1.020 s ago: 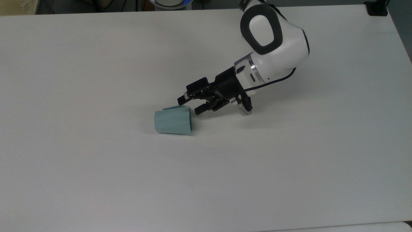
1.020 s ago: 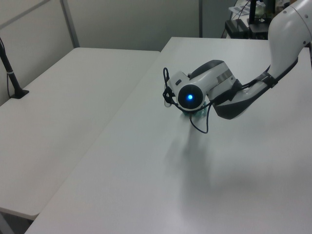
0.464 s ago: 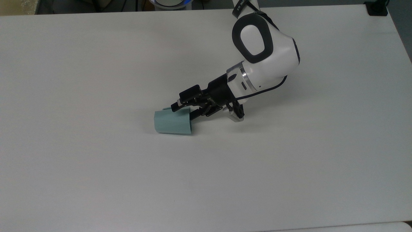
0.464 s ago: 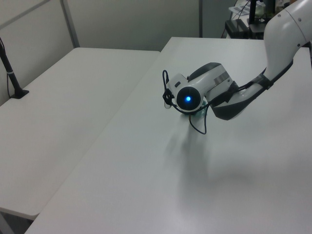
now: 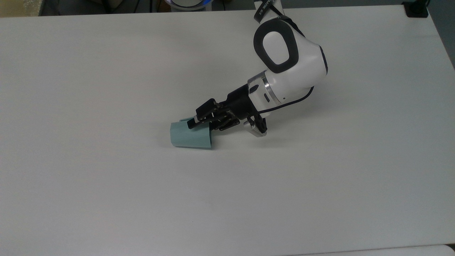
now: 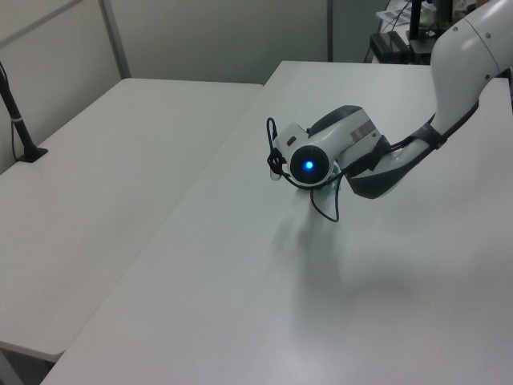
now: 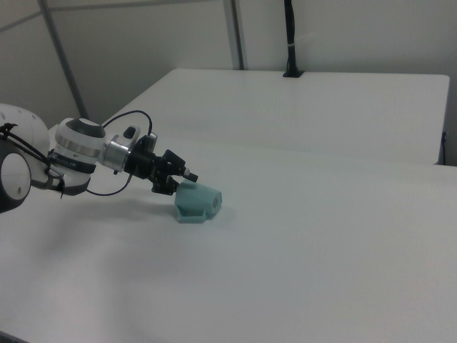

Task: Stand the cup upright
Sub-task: 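Lower the gripper over the cup's base and close on it, then lift the gripped cup and rotate it so the rim faces down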

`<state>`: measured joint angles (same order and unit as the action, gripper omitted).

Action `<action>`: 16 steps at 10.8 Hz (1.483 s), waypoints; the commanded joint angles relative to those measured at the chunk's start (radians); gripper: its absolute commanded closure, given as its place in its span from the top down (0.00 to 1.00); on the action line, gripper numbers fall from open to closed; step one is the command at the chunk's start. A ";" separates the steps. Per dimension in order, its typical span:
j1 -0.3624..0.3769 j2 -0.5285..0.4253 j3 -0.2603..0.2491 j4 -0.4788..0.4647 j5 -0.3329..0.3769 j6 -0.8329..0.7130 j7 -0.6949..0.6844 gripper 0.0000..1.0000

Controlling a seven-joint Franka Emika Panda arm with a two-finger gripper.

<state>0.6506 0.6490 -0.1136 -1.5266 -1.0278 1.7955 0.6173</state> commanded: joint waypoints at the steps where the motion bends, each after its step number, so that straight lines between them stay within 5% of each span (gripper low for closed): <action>1: -0.008 0.014 -0.006 -0.003 -0.026 0.015 0.010 0.08; 2: -0.008 0.015 -0.008 -0.018 -0.031 0.013 0.031 0.00; 7: -0.012 0.017 -0.008 -0.035 -0.051 0.004 0.064 0.00; 9: -0.011 -0.055 -0.014 -0.032 -0.016 -0.002 0.055 0.00; 13: -0.057 -0.273 -0.017 -0.037 0.219 -0.002 -0.021 0.00; 16: -0.156 -0.426 -0.014 -0.119 0.498 0.030 -0.027 0.00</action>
<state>0.5657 0.3595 -0.1335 -1.5255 -0.7081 1.7867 0.6087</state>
